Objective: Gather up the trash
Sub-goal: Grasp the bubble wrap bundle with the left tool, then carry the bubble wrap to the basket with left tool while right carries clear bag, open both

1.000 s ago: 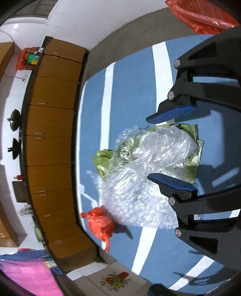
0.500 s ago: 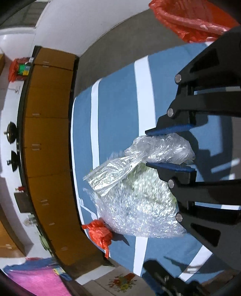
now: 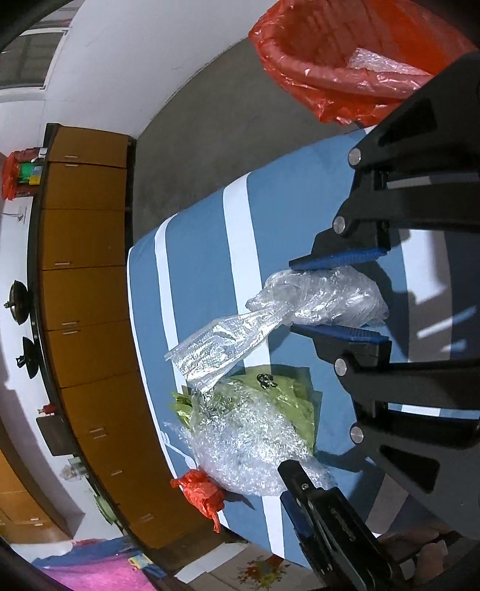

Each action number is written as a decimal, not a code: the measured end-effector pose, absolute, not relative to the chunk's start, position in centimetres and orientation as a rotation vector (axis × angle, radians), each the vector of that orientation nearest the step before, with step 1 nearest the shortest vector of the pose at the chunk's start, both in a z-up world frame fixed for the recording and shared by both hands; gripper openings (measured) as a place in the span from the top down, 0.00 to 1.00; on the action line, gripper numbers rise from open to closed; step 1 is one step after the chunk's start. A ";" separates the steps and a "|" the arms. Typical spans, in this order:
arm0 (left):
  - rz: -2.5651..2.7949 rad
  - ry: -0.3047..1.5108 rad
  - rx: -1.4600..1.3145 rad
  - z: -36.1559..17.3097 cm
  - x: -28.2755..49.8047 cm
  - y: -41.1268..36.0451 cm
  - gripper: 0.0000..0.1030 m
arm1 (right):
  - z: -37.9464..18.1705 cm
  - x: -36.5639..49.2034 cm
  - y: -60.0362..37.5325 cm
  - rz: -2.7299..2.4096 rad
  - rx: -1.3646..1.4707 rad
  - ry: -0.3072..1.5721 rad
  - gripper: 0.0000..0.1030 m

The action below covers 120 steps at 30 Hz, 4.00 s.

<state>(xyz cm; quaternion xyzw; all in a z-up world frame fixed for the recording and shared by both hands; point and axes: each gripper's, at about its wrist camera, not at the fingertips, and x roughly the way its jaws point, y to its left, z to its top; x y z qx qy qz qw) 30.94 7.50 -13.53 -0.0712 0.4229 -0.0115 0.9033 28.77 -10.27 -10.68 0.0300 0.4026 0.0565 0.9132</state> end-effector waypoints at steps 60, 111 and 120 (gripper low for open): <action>-0.342 0.630 -0.120 -4.3 19.4 0.5 0.90 | -4.7 17.7 -20.8 -0.084 0.154 0.638 0.72; -0.816 0.792 -0.045 -8.7 21.3 -21.6 0.84 | -5.2 12.1 -36.0 -0.395 0.393 0.573 0.68; -0.774 0.791 -0.090 -9.1 21.9 -19.5 0.53 | -5.6 11.7 -36.1 -0.401 0.409 0.575 0.46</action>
